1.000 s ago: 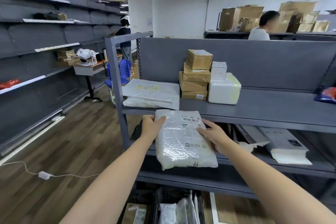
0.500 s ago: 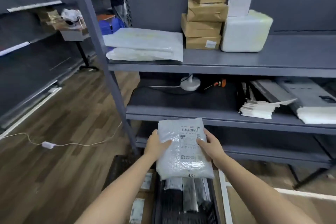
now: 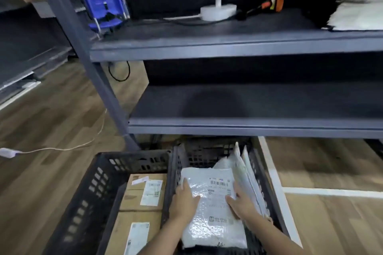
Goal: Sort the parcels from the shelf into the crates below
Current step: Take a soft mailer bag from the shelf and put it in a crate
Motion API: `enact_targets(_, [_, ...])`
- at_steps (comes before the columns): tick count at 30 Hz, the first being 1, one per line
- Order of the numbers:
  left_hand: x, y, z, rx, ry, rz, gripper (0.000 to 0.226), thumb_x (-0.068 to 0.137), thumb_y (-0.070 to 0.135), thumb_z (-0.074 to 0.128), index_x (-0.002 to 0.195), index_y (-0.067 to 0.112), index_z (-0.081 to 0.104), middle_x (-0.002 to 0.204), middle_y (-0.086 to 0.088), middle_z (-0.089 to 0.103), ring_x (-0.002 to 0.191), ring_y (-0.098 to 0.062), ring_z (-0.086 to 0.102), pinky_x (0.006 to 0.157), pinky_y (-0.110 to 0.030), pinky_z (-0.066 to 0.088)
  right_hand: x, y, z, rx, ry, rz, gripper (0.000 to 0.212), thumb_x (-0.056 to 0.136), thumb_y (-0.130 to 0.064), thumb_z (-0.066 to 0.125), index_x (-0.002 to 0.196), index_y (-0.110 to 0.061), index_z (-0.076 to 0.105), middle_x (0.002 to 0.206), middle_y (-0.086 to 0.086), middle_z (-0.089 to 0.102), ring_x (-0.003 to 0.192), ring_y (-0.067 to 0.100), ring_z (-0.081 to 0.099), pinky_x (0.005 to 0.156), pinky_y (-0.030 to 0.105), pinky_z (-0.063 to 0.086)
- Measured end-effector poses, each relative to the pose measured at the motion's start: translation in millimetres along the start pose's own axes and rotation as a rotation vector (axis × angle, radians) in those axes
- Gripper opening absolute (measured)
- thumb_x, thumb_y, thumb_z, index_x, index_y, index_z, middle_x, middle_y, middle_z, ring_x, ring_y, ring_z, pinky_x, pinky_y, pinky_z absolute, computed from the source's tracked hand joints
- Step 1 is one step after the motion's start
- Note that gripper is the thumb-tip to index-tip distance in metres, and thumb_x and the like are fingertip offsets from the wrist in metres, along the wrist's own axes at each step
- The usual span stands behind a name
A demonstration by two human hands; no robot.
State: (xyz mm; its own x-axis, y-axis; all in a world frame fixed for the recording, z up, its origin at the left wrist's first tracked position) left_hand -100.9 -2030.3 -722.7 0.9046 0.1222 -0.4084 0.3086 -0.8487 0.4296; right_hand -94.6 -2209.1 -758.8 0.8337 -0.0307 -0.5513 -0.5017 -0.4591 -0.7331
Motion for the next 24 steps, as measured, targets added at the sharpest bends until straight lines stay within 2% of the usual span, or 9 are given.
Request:
enact_targets(2, [18,-19,34,0.023,-0.013,-0.036,0.072,0.098,0.034,0.045,0.152,0.012,0.002,0.156,-0.012,0.020,0.137,-0.028,0.037,0.107,-0.036,0.038,31,30,21,-0.095,-0.019,-0.027,0.055,0.092,-0.017,0.050,0.144,-0.018,0.031,0.122,0.004,0.063,0.092,0.016,0.061,0.068,0.021,0.052])
enact_targets(6, [40,-43,84,0.049,-0.020,-0.081,0.069,0.099,0.030,0.043,0.152,0.012,0.002,0.156,-0.016,0.016,0.133,-0.031,0.041,0.104,-0.037,0.041,56,62,50,-0.273,-0.046,-0.058,0.052,0.090,-0.018,0.051,0.138,-0.014,0.032,0.131,0.005,0.057,0.112,0.022,0.059,0.097,0.035,0.049])
enact_targets(10, [47,-55,107,0.116,-0.012,-0.077,0.066,0.100,0.026,0.041,0.152,0.011,0.003,0.156,-0.018,0.009,0.133,-0.033,0.039,0.105,-0.039,0.041,63,83,68,-0.290,-0.096,-0.030,0.043,0.089,-0.010,0.053,0.127,-0.016,0.033,0.118,0.003,0.061,0.095,0.017,0.058,0.084,0.029,0.053])
enact_targets(12, [47,-56,113,0.198,-0.006,-0.076,0.064,0.100,0.028,0.041,0.152,0.011,0.006,0.153,-0.018,0.015,0.129,-0.031,0.043,0.102,-0.036,0.042,65,92,72,-0.296,-0.103,-0.019,0.032,0.088,-0.007,0.054,0.110,-0.021,0.035,0.114,0.002,0.060,0.095,0.017,0.058,0.083,0.026,0.051])
enact_targets(15, [49,-57,125,0.305,-0.039,-0.088,0.062,0.101,0.029,0.039,0.151,0.010,0.009,0.150,-0.016,0.021,0.125,-0.028,0.046,0.097,-0.033,0.045,73,102,78,-0.319,-0.106,-0.005,0.023,0.085,-0.009,0.053,0.104,-0.019,0.045,0.110,0.003,0.062,0.093,0.015,0.056,0.079,0.019,0.046])
enact_targets(18, [63,-65,141,0.307,-0.010,-0.125,0.059,0.101,0.018,0.037,0.151,0.008,0.007,0.155,-0.019,0.014,0.130,-0.030,0.042,0.098,-0.034,0.045,87,110,90,-0.388,-0.077,-0.001,0.044,0.080,-0.019,0.054,0.124,-0.015,0.050,0.121,0.011,0.054,0.118,0.026,0.049,0.100,0.027,0.043])
enact_targets(21, [82,-73,161,0.318,0.014,-0.151,0.061,0.101,0.016,0.037,0.151,0.007,0.005,0.155,-0.019,0.015,0.131,-0.030,0.040,0.098,-0.034,0.045,96,111,96,-0.517,-0.083,-0.005,0.069,0.088,-0.029,0.054,0.148,-0.017,0.022,0.145,0.012,0.033,0.138,0.028,0.025,0.115,0.030,0.023])
enact_targets(23, [93,-75,167,0.285,0.036,-0.183,0.062,0.095,0.016,0.050,0.147,-0.001,0.021,0.147,-0.025,0.032,0.121,-0.031,0.051,0.087,-0.035,0.052,106,116,99,-0.575,-0.128,0.015,0.079,0.091,-0.032,0.053,0.152,-0.019,0.006,0.158,0.013,0.008,0.146,0.028,0.010,0.118,0.032,0.014])
enact_targets(24, [98,-75,173,0.282,0.046,-0.141,0.057,0.085,0.014,0.062,0.136,-0.005,0.044,0.130,-0.029,0.050,0.104,-0.033,0.062,0.069,-0.036,0.056,109,118,102,-0.596,-0.156,0.032,0.082,0.091,-0.031,0.054,0.152,-0.019,0.002,0.159,0.013,-0.001,0.147,0.028,0.009,0.118,0.033,0.013])
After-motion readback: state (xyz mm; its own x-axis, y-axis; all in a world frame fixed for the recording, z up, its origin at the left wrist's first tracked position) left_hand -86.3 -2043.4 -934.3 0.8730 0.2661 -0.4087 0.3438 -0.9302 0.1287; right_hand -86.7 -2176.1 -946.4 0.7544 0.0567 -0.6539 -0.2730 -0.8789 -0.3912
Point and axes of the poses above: each hand's wrist, its own x-axis towards the middle knuckle, its own z-axis out of the palm, y = z × x, the point moved 2 cm from there along x, towards the middle knuckle
